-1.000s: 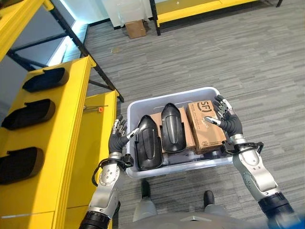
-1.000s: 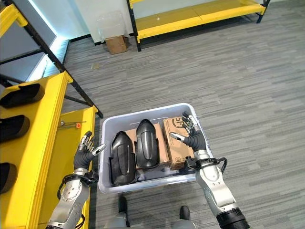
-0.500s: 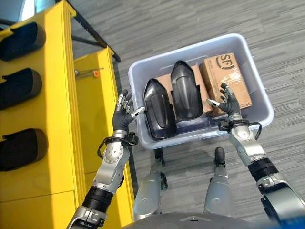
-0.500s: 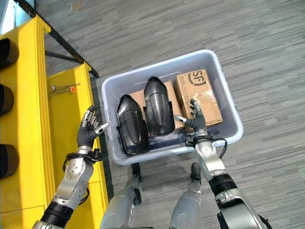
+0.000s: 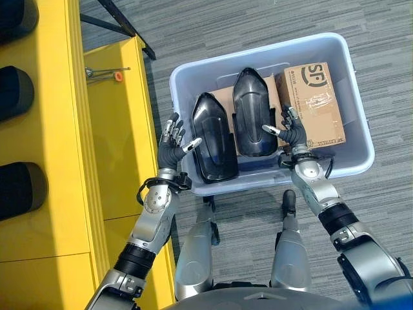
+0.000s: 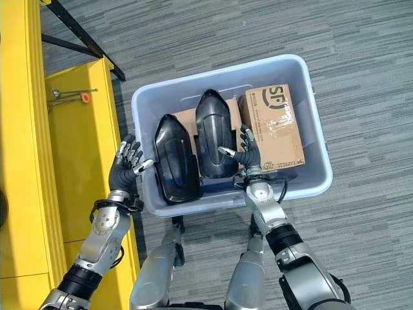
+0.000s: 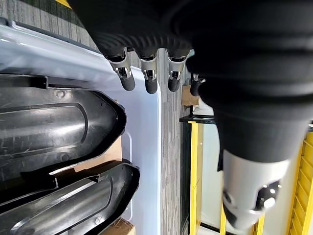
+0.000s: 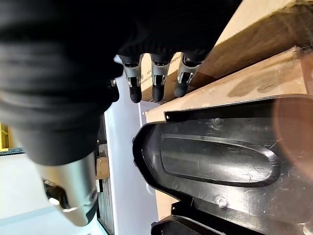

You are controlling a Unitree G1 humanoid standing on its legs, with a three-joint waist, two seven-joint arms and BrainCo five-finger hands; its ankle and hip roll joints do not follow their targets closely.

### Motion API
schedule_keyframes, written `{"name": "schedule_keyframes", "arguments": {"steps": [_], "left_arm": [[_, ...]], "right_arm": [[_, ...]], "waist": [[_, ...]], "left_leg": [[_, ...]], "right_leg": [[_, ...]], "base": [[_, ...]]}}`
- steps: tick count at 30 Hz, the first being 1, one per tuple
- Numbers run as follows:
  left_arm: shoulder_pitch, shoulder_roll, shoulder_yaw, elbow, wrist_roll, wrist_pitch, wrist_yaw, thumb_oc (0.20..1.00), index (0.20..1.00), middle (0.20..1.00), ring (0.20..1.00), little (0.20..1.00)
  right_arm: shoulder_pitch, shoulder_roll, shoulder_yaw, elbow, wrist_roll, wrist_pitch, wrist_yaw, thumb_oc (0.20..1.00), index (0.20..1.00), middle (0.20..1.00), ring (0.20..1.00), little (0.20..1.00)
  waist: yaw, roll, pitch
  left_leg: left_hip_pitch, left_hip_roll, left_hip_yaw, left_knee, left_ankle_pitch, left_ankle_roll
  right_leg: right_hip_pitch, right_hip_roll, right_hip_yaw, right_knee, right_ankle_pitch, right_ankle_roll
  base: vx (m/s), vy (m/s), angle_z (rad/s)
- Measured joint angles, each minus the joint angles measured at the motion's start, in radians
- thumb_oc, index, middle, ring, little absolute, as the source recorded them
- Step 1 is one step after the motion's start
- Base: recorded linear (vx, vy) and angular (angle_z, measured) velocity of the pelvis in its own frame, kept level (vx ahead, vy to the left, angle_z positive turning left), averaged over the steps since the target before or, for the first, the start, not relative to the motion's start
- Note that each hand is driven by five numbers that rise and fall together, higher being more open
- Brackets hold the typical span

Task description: Move parts from the plastic box to the shelf.

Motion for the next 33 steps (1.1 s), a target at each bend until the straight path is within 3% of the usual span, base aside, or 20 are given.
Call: {"name": "schedule_keyframes", "arguments": {"steps": [9,21,29,33], "left_arm": [[0.0,0.001,-0.007,0.0,0.0,0.0,0.02,1.0,1.0,1.0,1.0,1.0],[-0.002,0.001,-0.039,0.0,0.0,0.0,0.034,1.0,1.0,1.0,1.0,1.0],[-0.018,0.002,-0.042,0.0,-0.002,-0.006,0.035,1.0,1.0,1.0,1.0,1.0],[-0.034,0.006,-0.083,0.0,-0.002,-0.013,0.037,1.0,1.0,1.0,1.0,1.0]], "right_arm": [[-0.019,-0.01,-0.043,0.093,-0.02,0.004,-0.058,1.0,1.0,1.0,1.0,1.0],[-0.076,-0.011,-0.039,0.184,-0.019,0.006,-0.06,1.0,1.0,1.0,1.0,1.0],[-0.141,-0.012,-0.034,0.317,-0.016,0.013,-0.06,1.0,1.0,1.0,1.0,1.0],[-0.164,-0.017,-0.033,0.45,-0.016,0.016,-0.06,1.0,1.0,1.0,1.0,1.0]], "waist": [[0.012,0.001,0.0],[0.012,0.001,0.0],[0.019,0.001,0.0],[0.044,0.0,0.0]], "left_leg": [[-0.025,-0.004,-0.018,0.0,0.003,0.0],[-0.033,-0.003,-0.018,0.0,0.003,0.0],[-0.065,-0.004,-0.022,0.0,0.006,0.0],[-0.069,-0.005,-0.024,0.0,0.006,0.0]], "right_leg": [[-0.012,-0.001,-0.011,-0.002,0.001,-0.001],[-0.02,0.0,-0.011,-0.003,0.001,-0.001],[-0.049,-0.001,-0.017,-0.003,0.002,-0.001],[-0.048,-0.001,-0.023,-0.009,0.002,-0.001]], "base": [[-0.01,0.006,0.04],[0.0,0.0,0.0],[0.0,0.001,0.01],[0.0,0.0,0.0]]}}
